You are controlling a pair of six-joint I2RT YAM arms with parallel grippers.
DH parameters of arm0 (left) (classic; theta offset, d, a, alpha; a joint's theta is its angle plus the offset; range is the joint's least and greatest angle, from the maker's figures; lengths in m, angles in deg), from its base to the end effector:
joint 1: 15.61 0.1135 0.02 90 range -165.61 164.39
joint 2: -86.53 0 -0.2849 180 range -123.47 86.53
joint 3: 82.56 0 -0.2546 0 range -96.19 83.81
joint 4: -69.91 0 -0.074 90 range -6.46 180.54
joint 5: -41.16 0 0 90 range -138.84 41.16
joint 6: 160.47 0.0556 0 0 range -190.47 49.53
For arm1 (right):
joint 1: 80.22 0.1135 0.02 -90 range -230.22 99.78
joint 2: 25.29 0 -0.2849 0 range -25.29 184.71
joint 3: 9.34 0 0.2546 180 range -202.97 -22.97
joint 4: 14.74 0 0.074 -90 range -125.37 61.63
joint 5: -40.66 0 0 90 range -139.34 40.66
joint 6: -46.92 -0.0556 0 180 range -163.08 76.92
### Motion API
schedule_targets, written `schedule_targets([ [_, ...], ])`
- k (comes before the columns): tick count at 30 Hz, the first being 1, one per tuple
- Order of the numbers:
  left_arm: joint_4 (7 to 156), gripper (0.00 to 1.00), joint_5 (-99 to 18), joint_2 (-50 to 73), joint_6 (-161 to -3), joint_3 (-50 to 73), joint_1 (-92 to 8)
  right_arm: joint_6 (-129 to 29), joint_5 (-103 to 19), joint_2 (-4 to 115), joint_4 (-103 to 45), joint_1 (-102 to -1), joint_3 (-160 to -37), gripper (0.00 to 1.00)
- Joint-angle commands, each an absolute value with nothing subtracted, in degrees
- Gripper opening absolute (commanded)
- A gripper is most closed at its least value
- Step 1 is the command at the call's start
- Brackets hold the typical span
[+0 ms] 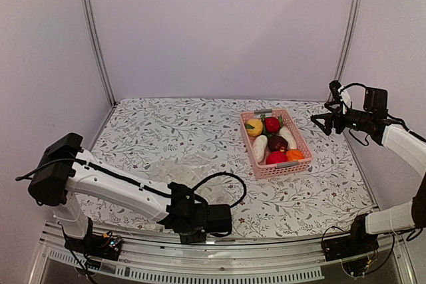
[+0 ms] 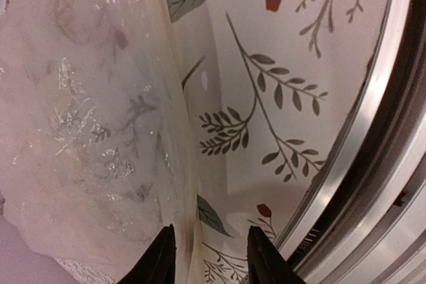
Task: Place the food in the zip-top bag and seal the zipper
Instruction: Pick up the zipper food storage bag at the center of the board.
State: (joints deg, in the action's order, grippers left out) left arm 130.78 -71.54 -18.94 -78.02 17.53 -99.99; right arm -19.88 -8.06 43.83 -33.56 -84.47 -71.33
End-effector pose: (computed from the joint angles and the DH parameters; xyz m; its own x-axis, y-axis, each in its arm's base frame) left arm 0.0540 -0.3298 0.1532 -0.2172 0.9696 -0.1123 0.8950 0.2438 0.3736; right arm 0.2772 0.0162 0.2974 -0.1900 -0.2827 -0.9402 -0.6645 0.7420 -0.0889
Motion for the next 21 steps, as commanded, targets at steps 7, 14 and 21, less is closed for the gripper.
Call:
schedule_targets([
  [7, 133.56, 0.24, -78.22, -21.47, -79.45, 17.45, -100.03, -19.61, -7.36, 44.57, -34.71, -84.71, -72.8, 0.97],
  [14, 134.59, 0.19, -82.4, -22.97, -80.24, 16.82, -98.2, -19.69, -7.57, 44.75, -34.73, -84.71, -72.8, 0.97],
  [21, 133.33, 0.05, -85.14, -22.71, -79.67, 16.48, -96.66, -19.78, -7.72, 44.93, -34.74, -84.71, -72.78, 0.97],
])
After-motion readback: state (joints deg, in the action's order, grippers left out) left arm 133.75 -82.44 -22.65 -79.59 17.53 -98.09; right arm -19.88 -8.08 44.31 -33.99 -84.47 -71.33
